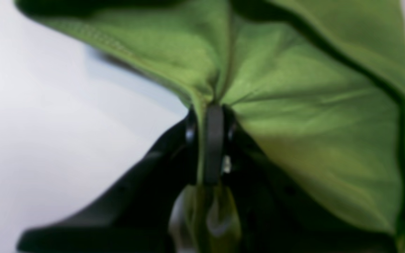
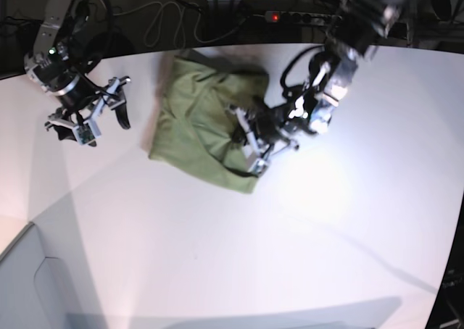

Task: Fold the T-shirt properly
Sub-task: 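Grasp the bundle's side with the left gripper and fold it over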

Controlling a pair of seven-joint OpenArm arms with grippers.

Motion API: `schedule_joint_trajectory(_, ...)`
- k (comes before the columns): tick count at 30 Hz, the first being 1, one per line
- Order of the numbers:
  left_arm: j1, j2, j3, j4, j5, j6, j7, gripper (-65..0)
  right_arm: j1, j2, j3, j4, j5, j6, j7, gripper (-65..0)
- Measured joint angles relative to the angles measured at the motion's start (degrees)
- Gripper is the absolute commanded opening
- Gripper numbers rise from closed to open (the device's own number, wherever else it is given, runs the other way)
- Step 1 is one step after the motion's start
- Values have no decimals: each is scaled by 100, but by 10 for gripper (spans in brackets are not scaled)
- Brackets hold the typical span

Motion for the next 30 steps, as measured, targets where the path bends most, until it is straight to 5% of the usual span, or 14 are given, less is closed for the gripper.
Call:
schedule_joint_trajectory(11,-2085,192,3320,-761,76,-7,-466,-650,-37,-101,638,2,11,0,-15,-196)
schedule_joint_trajectory(15,-2671,323,4356,-905,17,-909,-824,-650,-109,-269,894,2,7,0,-37,-196)
schedule_joint_trajectory(19,-2938,476,4647,-1110,564,-1569,-957,-650,-116,-299,1012,2,2,0,0,-196)
schedule_joint_trajectory(25,-2922,833,4507,-1261,2238,-2339,-970,-650,-236,-380,1169,0,-17,0,-46,-196)
schedule_joint_trajectory(28,-2916,955,4476,-1270,2747,-2555,-922,-644,-212,-378,1172,2,-7,0,2,-196)
schedule_joint_trajectory(30,-2916,1023,4476,-1287,2968,-2553,-881,-574,-214,-385,1163,2,-9,0,0,-196)
